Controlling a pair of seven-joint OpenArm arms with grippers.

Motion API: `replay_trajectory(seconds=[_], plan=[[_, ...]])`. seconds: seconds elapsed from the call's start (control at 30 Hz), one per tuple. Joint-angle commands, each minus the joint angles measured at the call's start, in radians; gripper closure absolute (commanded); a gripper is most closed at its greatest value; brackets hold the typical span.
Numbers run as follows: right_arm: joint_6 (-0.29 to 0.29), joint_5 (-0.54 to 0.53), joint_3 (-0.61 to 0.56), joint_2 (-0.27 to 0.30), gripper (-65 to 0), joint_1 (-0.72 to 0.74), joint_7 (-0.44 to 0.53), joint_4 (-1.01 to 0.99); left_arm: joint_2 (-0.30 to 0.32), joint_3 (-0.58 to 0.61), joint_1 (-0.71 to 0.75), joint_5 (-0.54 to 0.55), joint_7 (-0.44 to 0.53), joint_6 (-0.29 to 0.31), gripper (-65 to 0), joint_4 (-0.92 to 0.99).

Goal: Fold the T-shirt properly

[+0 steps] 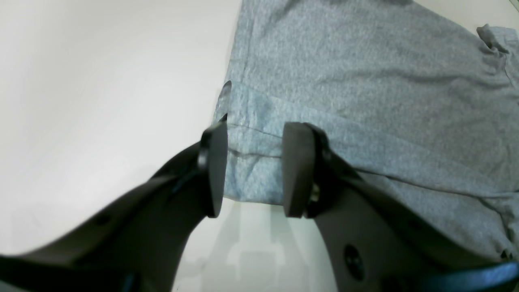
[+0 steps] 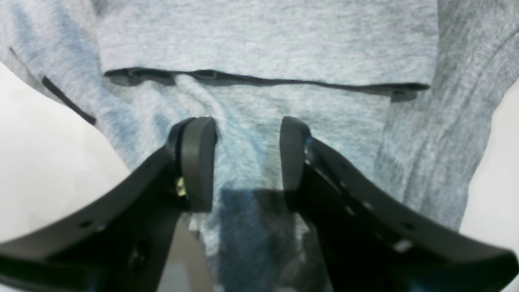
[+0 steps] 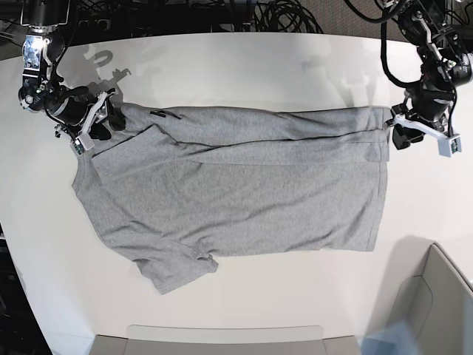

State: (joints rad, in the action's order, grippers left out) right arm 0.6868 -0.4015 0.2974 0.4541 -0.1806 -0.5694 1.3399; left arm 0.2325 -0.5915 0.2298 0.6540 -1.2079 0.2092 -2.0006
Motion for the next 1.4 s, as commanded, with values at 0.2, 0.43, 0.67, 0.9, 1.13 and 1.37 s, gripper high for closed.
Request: replay_trajectory(seconds=[0.2,0.43,0.67,0.9,1.13,1.37], plan=[[0.011,0.036,-0.004,0.007,-26.7,-0.004,-0.057,-0.004,0.012,-0.008,-0.007,0.007,0.015,0.005,-23.0,-0.015],[0.011,0.029,-0.004,0.007,-26.7,0.026,-0.057,0.006,0.018,0.118,-0.082,-0.003,0.017,0.005,-23.0,0.057],[0.011,0.036,-0.01,-0.027,-26.7,0.079,-0.059,0.057,0.057,0.212,-0.206,-0.003,0.033,0.005,-23.0,0.377],[0.011,0.036,-0.013,-0.024,-26.7,0.079,-0.059,0.0,0.074,0.299,-0.169,-0.003,0.102,0.002,-23.0,0.576],[0.011,0.036,-0.011,0.016,-26.7,0.039,-0.059,-0.027,0.144,0.347,-0.014,-0.003,0.043,0.002,-23.0,0.581],[0.011,0.036,-0.007,0.038,-26.7,-0.001,-0.153,-0.023,0.169,0.365,0.167,-0.003,0.044,0.002,-23.0,0.562]])
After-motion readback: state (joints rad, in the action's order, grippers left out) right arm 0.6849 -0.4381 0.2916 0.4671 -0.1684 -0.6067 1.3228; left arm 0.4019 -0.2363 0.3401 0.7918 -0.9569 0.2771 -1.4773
